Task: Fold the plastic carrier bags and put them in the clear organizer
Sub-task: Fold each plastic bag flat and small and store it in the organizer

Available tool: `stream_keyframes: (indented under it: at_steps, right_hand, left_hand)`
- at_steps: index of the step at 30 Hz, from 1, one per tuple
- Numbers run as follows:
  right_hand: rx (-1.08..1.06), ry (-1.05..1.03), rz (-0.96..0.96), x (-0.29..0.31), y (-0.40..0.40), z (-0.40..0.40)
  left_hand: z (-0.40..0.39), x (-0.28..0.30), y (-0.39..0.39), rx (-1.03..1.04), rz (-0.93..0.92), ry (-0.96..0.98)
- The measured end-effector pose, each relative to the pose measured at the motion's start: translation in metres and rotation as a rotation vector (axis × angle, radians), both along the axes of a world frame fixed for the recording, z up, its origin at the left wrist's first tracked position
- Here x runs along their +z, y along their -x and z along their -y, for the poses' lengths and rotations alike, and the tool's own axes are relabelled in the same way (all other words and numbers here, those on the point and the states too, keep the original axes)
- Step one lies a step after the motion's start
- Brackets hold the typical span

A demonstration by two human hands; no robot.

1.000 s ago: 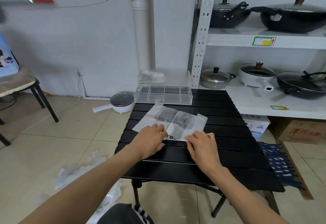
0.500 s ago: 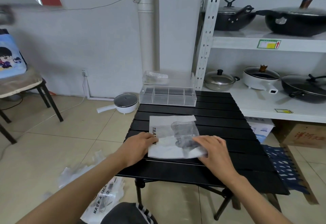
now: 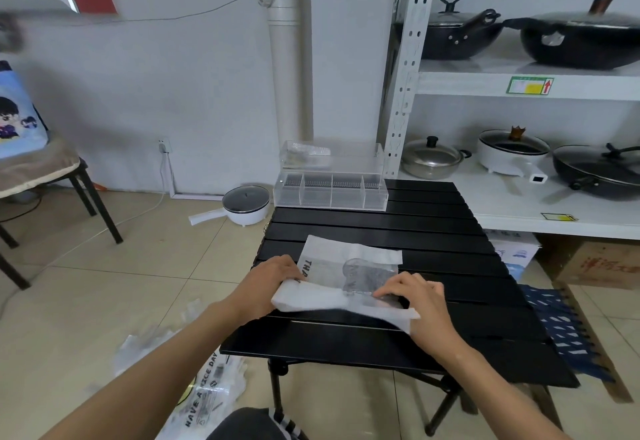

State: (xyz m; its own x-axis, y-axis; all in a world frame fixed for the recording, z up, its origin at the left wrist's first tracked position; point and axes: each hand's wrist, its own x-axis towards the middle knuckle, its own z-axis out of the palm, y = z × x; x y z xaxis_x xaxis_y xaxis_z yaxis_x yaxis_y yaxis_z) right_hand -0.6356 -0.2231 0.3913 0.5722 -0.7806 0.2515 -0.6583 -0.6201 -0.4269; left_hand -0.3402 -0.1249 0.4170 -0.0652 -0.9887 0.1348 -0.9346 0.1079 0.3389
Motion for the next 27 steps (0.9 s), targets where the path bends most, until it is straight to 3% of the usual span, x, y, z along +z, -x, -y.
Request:
stream_keyframes:
  at_steps: [7,11,21,24,27]
  right_hand:
    - [-0.212,-0.051,0.061,0.008,-0.012,-0.007]
    - [-0.352,-0.102,0.112,0.005,-0.022,-0.004]
    - [-0.505,0.039,0.018,0.003,-0.035,-0.005]
    - [-0.508,0.123,0.037,0.004,-0.036,-0.008]
    - [-0.381,0.291,0.048,0.007,-0.042,-0.012]
  left_hand:
    - [0.018,0.003,0.008,0.285,-0.311,-0.114]
    - [0.024,0.002,0.013,0.331,-0.340,-0.079]
    - [0.027,-0.007,0.025,0.489,-0.203,0.029]
    - [0.025,-0.011,0.028,0.445,-0.051,0.126]
    - [0.025,-0.014,0.029,0.267,0.099,0.281]
